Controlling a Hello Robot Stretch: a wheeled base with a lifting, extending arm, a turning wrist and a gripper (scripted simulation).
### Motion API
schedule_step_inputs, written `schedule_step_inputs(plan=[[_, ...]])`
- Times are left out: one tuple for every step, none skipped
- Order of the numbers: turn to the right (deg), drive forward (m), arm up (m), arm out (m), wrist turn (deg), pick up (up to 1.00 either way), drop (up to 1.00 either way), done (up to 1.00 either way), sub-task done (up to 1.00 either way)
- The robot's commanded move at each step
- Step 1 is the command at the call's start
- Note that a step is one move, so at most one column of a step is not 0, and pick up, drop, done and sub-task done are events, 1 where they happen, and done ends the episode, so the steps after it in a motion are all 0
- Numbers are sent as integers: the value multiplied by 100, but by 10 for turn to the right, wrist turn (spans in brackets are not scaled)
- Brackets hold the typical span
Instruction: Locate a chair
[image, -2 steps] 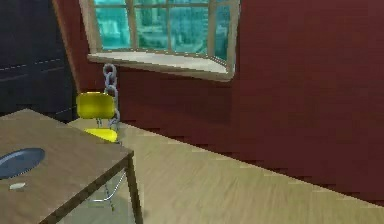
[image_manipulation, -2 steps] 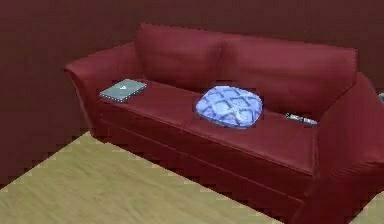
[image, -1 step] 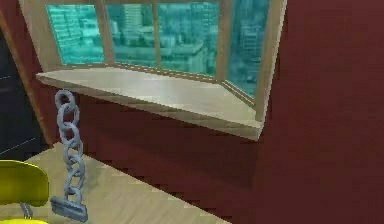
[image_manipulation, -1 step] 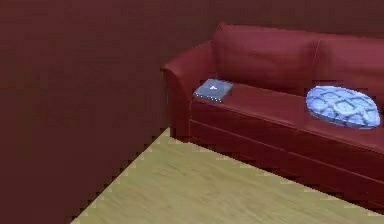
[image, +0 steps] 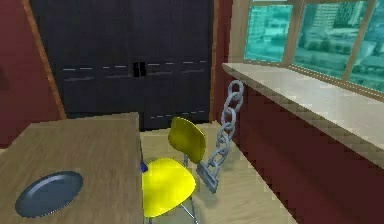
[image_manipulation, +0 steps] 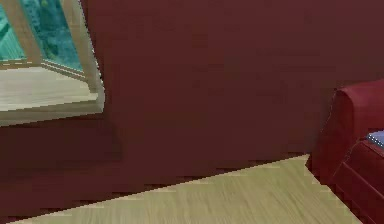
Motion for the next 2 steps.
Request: schedule_step_inputs(plan=[[-120, 0, 0, 0, 0, 0, 0, 0, 0], [0, 0, 0, 0, 0, 0, 0, 100, 0]])
